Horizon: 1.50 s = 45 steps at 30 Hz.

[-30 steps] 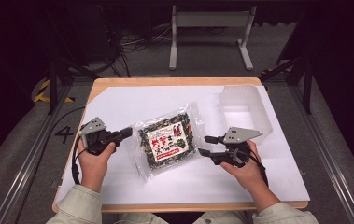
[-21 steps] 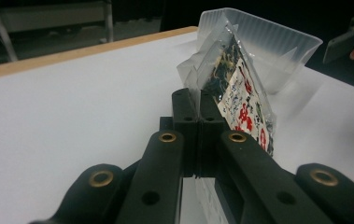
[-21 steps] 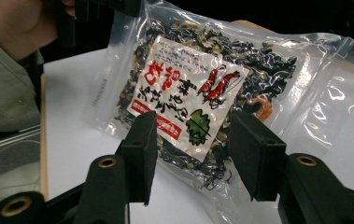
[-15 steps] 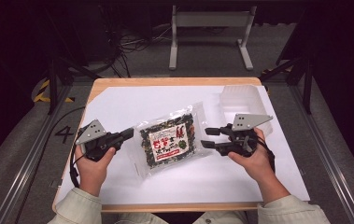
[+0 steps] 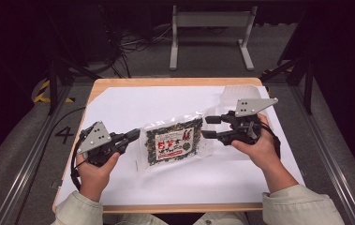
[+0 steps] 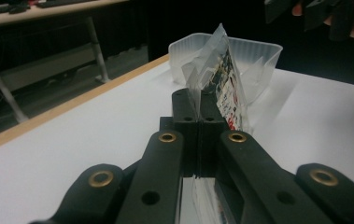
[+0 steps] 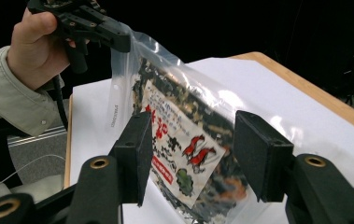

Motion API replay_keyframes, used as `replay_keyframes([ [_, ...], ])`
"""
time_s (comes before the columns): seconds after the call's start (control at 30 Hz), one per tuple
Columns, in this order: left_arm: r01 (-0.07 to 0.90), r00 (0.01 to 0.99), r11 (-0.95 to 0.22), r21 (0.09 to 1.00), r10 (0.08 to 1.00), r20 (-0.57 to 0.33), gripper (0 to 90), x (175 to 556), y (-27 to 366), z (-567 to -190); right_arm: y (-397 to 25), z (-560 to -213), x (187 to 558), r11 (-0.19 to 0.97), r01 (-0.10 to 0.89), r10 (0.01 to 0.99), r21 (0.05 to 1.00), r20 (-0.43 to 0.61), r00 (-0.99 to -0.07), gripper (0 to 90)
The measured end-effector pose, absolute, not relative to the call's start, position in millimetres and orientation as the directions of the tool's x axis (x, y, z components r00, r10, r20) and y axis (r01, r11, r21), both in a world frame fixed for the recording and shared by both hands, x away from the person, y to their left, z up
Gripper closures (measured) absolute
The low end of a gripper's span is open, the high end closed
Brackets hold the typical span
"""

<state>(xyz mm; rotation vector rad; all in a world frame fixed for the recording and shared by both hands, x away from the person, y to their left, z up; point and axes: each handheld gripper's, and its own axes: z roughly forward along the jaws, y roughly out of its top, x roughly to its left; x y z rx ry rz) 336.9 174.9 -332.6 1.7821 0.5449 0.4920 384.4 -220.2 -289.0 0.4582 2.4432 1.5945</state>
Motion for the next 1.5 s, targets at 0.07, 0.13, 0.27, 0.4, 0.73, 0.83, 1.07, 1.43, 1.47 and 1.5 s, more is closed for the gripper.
replay_keyframes([
  [0.07, 0.104, 0.810, -0.238, 0.966, 0.584, 0.056, 89.7, 337, 172, -329, -220, -284, 385, 0.374, 0.147, 0.349, 0.916, 0.007, -0.937, 47.7],
  [0.13, 0.101, 0.813, -0.236, 0.967, 0.579, 0.056, 89.7, 337, 170, -327, -220, -280, 386, 0.374, 0.143, 0.347, 0.916, 0.005, -0.938, 47.4],
  [0.27, 0.090, 0.829, -0.243, 0.966, 0.556, 0.063, 89.7, 340, 166, -321, -216, -269, 389, 0.390, 0.128, 0.332, 0.912, -0.010, -0.943, 44.7],
  [0.4, 0.092, 0.846, -0.249, 0.964, 0.531, 0.056, 89.8, 341, 164, -316, -209, -262, 398, 0.413, 0.123, 0.307, 0.902, -0.011, -0.952, 41.1],
  [0.73, 0.074, 0.873, -0.248, 0.966, 0.485, 0.058, 89.7, 342, 155, -307, -187, -260, 411, 0.478, 0.114, 0.259, 0.871, -0.016, -0.966, 37.3],
  [0.83, 0.071, 0.881, -0.247, 0.966, 0.470, 0.055, 89.7, 343, 152, -305, -180, -261, 411, 0.492, 0.099, 0.239, 0.865, -0.024, -0.971, 36.0],
  [1.07, 0.069, 0.896, -0.256, 0.964, 0.440, 0.053, 89.7, 344, 146, -299, -169, -263, 411, 0.534, 0.082, 0.214, 0.841, -0.041, -0.976, 36.2],
  [1.43, 0.063, 0.904, -0.244, 0.968, 0.425, 0.048, 89.6, 341, 140, -296, -147, -274, 410, 0.621, 0.043, 0.146, 0.782, -0.061, -0.987, 42.3],
  [1.47, 0.065, 0.905, -0.243, 0.968, 0.424, 0.046, 89.6, 341, 140, -296, -146, -274, 410, 0.624, 0.046, 0.141, 0.780, -0.055, -0.988, 43.8],
  [1.5, 0.062, 0.906, -0.243, 0.968, 0.421, 0.047, 89.6, 341, 140, -296, -145, -274, 410, 0.625, 0.047, 0.137, 0.779, -0.051, -0.989, 43.9],
])
